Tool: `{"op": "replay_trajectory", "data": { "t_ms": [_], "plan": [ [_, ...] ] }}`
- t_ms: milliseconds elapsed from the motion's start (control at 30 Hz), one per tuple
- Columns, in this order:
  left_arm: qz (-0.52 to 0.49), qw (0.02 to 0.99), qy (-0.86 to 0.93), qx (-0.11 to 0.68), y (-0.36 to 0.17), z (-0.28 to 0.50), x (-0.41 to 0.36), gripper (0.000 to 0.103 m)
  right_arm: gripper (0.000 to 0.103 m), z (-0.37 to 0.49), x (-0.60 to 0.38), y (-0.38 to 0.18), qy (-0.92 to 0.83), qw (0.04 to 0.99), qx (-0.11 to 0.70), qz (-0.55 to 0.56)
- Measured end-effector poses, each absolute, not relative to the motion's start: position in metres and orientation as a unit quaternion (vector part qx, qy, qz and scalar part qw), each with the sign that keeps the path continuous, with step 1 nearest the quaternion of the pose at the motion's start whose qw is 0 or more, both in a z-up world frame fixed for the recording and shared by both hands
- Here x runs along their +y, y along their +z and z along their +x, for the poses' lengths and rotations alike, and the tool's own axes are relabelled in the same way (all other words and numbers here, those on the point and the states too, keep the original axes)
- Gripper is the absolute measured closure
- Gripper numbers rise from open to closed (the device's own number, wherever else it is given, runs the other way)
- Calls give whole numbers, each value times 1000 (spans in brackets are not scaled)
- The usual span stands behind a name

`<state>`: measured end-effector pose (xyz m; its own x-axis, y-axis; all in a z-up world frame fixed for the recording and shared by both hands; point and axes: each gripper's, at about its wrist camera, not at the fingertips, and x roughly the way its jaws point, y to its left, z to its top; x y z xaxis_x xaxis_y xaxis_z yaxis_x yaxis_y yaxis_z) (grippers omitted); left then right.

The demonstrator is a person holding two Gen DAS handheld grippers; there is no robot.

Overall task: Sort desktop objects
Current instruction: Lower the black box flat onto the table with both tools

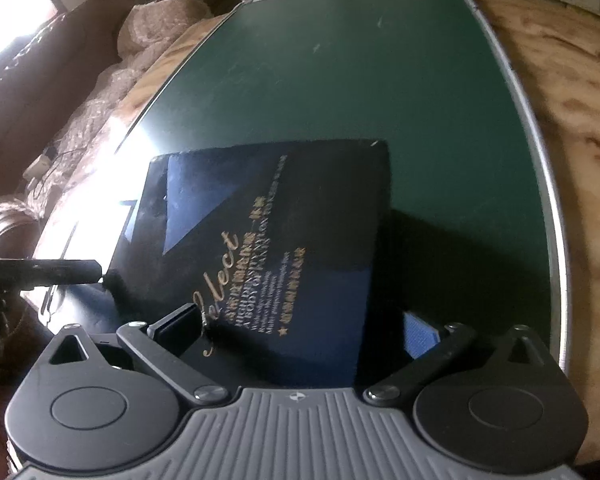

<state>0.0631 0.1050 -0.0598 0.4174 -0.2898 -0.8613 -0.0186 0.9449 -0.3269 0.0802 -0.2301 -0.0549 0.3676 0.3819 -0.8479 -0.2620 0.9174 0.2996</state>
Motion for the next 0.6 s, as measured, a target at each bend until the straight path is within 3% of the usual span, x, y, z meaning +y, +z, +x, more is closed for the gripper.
{"op": "replay_trajectory", "data": {
  "t_ms": [167,433,600],
  "plan": [
    [-179,835,-70,516,-51,60,125,12,0,79,-244,-44,181,839,509,63],
    [-105,880,-74,456,-10,54,94,12,0,70,-219,-10,188,873,449,6],
    [-72,870,-100,478,-26,68,60,12,0,79,-183,-25,201,860,468,-43]
  ]
}}
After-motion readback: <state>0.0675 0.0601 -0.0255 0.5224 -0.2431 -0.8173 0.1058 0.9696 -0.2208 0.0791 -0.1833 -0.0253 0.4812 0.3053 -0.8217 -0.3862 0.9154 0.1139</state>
